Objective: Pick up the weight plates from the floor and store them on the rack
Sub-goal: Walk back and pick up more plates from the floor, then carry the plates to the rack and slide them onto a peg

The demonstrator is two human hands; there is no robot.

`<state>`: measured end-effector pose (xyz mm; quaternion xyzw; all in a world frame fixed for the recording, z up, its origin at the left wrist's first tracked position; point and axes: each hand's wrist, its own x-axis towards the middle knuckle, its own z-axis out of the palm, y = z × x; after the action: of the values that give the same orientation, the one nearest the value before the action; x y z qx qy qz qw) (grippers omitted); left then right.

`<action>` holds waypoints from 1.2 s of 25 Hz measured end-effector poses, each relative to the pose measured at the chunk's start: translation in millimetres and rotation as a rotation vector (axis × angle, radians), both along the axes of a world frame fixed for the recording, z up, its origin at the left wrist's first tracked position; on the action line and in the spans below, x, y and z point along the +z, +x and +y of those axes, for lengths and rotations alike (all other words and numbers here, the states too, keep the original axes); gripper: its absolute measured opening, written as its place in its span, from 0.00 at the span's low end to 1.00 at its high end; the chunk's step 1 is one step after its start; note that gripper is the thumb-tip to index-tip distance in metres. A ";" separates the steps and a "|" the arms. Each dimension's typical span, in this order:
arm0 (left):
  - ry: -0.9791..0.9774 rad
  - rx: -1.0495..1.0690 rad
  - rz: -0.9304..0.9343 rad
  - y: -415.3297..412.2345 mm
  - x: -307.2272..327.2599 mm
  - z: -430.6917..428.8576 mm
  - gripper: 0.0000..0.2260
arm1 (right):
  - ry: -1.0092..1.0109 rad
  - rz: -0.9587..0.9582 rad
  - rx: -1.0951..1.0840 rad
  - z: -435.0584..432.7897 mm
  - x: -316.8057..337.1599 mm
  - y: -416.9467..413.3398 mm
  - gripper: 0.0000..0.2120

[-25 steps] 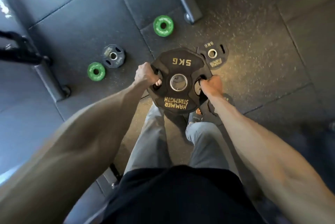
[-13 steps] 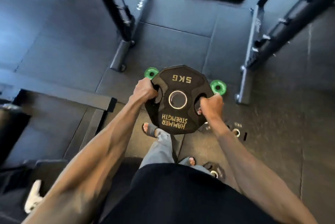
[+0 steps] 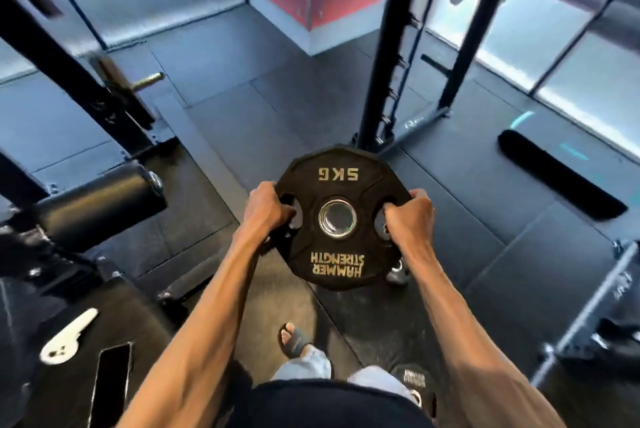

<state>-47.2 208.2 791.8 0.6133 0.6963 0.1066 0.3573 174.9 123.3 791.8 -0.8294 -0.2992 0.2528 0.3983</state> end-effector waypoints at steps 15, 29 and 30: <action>0.244 0.347 -0.075 -14.1 61.0 260.1 0.19 | 0.172 -0.071 0.372 349.8 64.9 6.9 0.14; 0.210 0.271 -0.082 -43.2 56.4 647.3 0.15 | 0.207 -0.065 0.337 718.6 60.6 -23.8 0.14; 0.209 0.244 -0.089 -43.8 58.8 675.8 0.16 | 0.197 -0.066 0.322 742.1 63.0 -26.8 0.14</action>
<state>-91.0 884.1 850.6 0.5526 0.7343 0.2482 0.3062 148.1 865.4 854.8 -0.7358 -0.4643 0.2553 0.4217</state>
